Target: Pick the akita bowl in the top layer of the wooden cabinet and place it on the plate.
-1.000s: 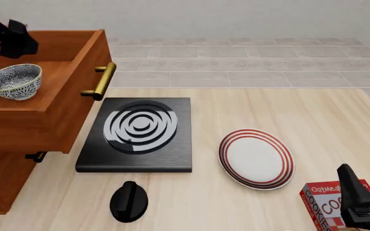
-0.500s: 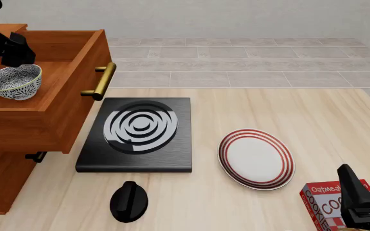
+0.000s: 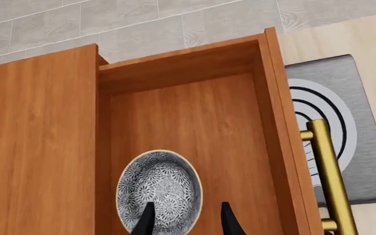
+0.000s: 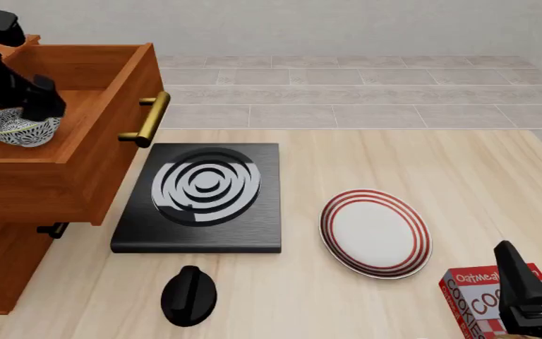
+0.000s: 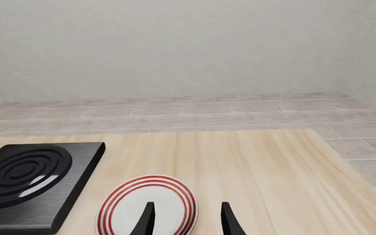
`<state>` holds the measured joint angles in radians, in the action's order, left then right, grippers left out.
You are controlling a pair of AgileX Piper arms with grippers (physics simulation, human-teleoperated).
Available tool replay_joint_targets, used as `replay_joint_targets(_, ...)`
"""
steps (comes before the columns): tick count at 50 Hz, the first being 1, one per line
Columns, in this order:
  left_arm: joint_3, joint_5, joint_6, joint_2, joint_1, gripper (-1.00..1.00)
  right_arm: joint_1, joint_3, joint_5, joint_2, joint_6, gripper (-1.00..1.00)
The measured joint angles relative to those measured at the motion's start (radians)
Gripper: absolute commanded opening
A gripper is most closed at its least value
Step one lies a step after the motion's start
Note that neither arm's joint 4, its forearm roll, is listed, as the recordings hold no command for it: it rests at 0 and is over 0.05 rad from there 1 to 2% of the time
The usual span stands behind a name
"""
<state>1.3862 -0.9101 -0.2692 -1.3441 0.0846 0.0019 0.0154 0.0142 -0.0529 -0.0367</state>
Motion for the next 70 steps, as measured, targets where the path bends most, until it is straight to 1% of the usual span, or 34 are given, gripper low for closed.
replay_joint_targets(12, -0.027, 0.023, 0.017, -0.014, -0.007, 1.0, -0.001, 0.0, 0.005, -0.006, -0.002, 1.0)
replay_joint_targets(38, -0.074, 0.068, 0.033, -0.035, -0.009, 1.0, -0.003, 0.002, -0.022, 0.02, -0.006, 1.0)
replay_joint_targets(70, -0.133, 0.112, 0.059, -0.036, -0.014, 1.0, -0.003, 0.001, 0.002, -0.003, -0.004, 1.0)
